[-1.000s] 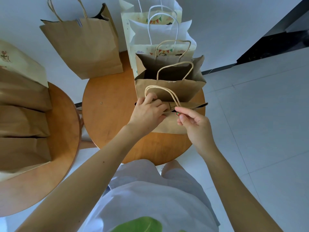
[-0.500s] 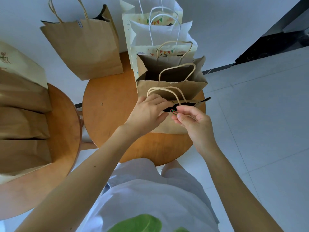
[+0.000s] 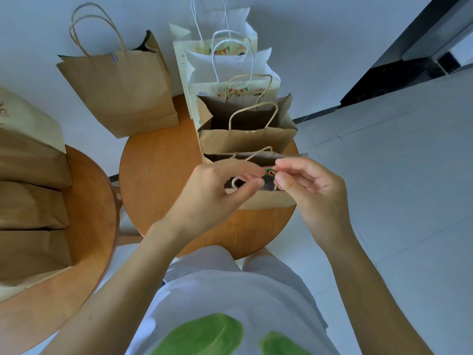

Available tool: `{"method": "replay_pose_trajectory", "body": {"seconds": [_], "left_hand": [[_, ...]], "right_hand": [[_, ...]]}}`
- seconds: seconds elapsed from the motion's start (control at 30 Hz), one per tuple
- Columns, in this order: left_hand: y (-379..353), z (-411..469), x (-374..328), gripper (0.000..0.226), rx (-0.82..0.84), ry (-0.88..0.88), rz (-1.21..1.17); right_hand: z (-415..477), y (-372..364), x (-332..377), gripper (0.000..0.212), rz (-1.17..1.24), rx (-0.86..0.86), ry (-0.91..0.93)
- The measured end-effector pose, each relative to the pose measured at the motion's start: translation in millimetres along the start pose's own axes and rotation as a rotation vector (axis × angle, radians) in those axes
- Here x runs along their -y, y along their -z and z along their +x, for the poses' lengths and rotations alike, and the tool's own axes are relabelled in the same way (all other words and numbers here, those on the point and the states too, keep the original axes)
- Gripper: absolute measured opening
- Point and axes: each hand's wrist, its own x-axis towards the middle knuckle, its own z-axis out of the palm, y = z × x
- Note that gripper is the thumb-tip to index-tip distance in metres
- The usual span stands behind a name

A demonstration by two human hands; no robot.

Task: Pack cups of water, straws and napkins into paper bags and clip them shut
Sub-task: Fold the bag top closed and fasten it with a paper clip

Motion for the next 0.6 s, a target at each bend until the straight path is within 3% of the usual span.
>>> {"method": "replay_pose_trajectory", "body": {"seconds": [0.23, 0.6], "left_hand": [[23.6, 21.5, -26.5, 0.021, -0.146, -0.048, -0.016], [31.7, 16.7, -23.9, 0.014, -0.113, 0.067, -0.019]], "right_hand": [[9.9, -6.8, 30.2, 0.022, -0.006, 0.009, 0.217], [13.9, -14.1, 26.7, 0.021, 0.002, -0.014, 0.219]]}}
